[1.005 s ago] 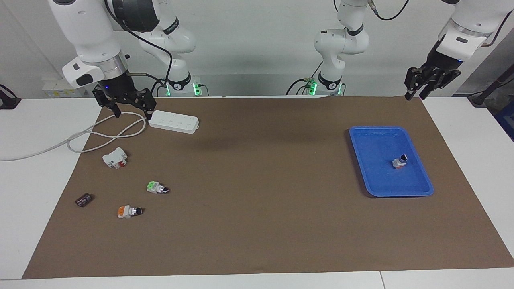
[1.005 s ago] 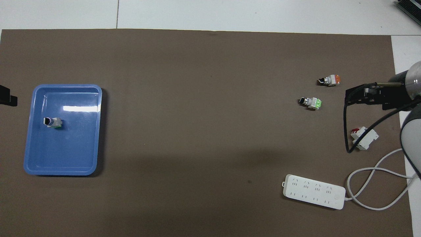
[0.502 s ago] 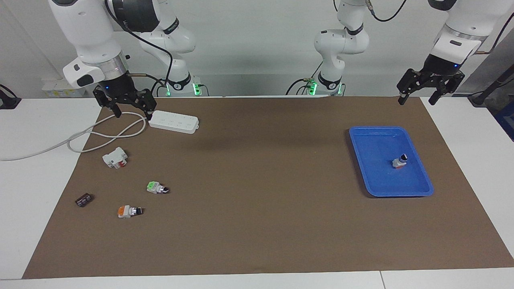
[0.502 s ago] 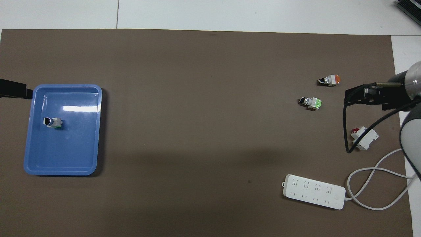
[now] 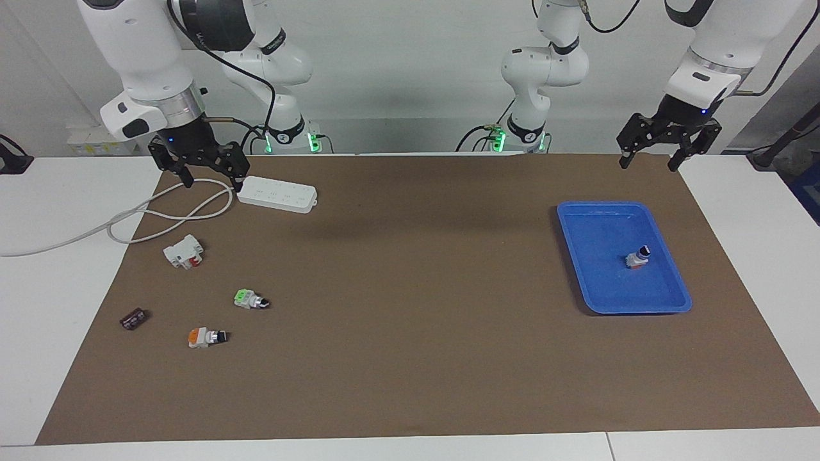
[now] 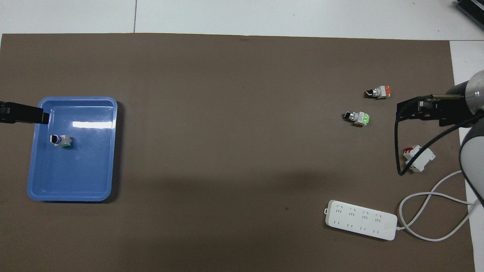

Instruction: Turn and place switch with both arms

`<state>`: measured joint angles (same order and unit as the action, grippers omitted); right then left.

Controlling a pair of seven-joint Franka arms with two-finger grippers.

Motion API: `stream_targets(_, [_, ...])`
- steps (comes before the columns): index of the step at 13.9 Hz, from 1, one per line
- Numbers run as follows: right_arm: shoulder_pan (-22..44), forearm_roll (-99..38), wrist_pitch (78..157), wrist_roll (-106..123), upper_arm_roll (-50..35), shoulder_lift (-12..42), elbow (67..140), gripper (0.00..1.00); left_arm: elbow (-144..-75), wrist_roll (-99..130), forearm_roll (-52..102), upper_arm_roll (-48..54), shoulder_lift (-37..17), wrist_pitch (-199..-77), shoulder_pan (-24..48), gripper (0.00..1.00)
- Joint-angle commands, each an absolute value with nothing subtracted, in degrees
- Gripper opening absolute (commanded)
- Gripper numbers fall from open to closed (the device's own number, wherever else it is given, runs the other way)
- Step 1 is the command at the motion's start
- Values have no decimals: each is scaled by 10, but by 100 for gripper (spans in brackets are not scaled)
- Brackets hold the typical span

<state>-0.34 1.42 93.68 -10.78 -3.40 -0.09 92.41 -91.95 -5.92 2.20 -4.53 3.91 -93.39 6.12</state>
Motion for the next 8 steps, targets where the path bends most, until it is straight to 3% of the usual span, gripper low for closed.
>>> stream_targets(1, [-9,10,951,-116,-39,-6,934,100,-939,-66,15,-45,55,-941,50,100])
stream_targets(8, [-9,10,951,-117,-39,-7,937,100,-930,-62,6,-50,53,-901,47,100])
